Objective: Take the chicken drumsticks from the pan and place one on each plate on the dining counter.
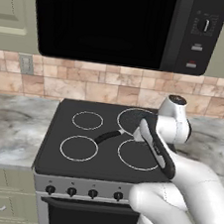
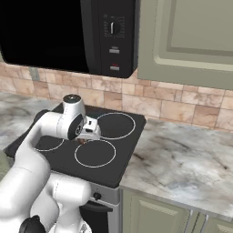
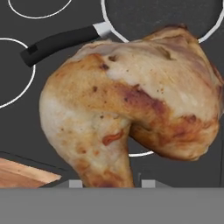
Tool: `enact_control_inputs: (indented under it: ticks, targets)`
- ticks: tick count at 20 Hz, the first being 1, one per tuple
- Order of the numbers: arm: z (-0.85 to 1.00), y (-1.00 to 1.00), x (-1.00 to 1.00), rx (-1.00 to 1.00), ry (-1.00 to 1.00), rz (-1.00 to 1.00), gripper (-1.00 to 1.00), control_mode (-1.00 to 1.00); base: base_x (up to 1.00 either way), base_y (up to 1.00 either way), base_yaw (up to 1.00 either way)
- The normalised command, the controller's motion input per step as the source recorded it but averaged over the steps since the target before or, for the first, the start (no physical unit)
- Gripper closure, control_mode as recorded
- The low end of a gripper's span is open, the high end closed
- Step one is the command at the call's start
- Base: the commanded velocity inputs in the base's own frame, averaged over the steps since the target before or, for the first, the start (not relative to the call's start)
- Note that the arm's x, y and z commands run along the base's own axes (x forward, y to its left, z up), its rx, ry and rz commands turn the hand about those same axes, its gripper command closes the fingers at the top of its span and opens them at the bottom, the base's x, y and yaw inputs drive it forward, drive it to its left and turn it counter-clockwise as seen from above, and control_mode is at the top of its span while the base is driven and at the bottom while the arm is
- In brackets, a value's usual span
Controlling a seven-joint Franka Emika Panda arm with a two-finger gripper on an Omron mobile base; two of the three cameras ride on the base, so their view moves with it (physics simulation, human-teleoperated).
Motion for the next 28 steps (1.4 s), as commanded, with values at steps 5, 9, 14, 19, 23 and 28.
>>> enact_control_inputs:
  ticks: [5,9,14,19,23,28]
  targets:
    - [0.00,0.00,0.00,0.02,-0.03,0.00,1.00,1.00,-0.34,-0.06,0.01]
    - [0.00,0.00,0.00,0.00,0.00,0.00,1.00,1.00,-1.00,-0.05,0.14]
    - [0.00,0.00,0.00,0.00,0.00,0.00,1.00,1.00,-0.85,0.01,0.65]
    - [0.00,0.00,0.00,0.00,0.00,0.00,1.00,1.00,-0.18,0.00,1.00]
    - [0.00,0.00,0.00,0.00,0.00,0.00,1.00,1.00,-0.09,0.00,1.00]
    - [0.00,0.00,0.00,0.00,0.00,0.00,1.00,1.00,-0.09,0.00,1.00]
